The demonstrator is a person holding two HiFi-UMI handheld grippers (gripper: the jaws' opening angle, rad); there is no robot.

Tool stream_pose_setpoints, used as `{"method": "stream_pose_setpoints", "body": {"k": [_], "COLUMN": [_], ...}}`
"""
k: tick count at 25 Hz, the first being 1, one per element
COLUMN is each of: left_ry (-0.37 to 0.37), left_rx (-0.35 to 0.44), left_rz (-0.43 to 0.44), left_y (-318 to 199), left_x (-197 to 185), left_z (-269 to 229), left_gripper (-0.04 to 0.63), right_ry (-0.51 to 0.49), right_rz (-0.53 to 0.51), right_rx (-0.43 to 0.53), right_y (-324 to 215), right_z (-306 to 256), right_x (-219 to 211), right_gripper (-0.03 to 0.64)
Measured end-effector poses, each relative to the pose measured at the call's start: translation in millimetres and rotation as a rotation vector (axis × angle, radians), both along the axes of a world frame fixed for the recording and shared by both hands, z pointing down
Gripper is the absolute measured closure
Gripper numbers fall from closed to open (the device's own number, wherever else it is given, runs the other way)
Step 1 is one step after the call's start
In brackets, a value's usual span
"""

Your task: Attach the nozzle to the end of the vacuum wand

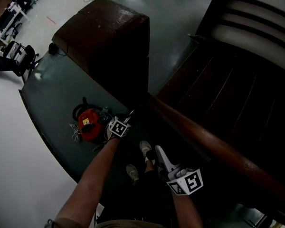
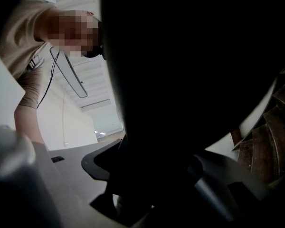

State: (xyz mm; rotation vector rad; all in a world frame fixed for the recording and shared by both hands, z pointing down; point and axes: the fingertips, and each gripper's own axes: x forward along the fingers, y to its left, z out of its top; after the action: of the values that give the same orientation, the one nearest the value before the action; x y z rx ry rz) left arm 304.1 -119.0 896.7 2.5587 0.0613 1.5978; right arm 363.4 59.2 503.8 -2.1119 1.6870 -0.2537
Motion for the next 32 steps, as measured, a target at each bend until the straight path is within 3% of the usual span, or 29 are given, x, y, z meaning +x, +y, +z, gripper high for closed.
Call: {"method": "stream_pose_setpoints", "body": {"k": [5,8,14,32], "left_ry": [0.012,0.018,0.034,0.146], "left_rx": [-0.003,-0.025,-0.007,0.017], "left_rz": [-0.010,-0.015,0.019,-0.055], "left_y": [-1.3,-1.9,-1.2,31.1], "left_x": [18.6,20.8,7.8,-165.5], "left_z": [7.9,9.0,-8.8,-101.5], "left_gripper": [0.391,0.426,0.436,0.435], "right_ry": [-0.010,-0.010,-0.012,0.049], "right_rz": [-0.034,-0.061,-0.113,-0.260], "right_rx": [-0.024,-0.040,-0.086,-0.122], "right_y": [-2.0,-6.2,-14.7,-52.5], "right_z": [6.4,8.2,13.8,-35.3], "right_x": [-2.1,-3.7,-8.4,-115.0], "right_gripper": [0.356,0.356,0.356,0.356]}}
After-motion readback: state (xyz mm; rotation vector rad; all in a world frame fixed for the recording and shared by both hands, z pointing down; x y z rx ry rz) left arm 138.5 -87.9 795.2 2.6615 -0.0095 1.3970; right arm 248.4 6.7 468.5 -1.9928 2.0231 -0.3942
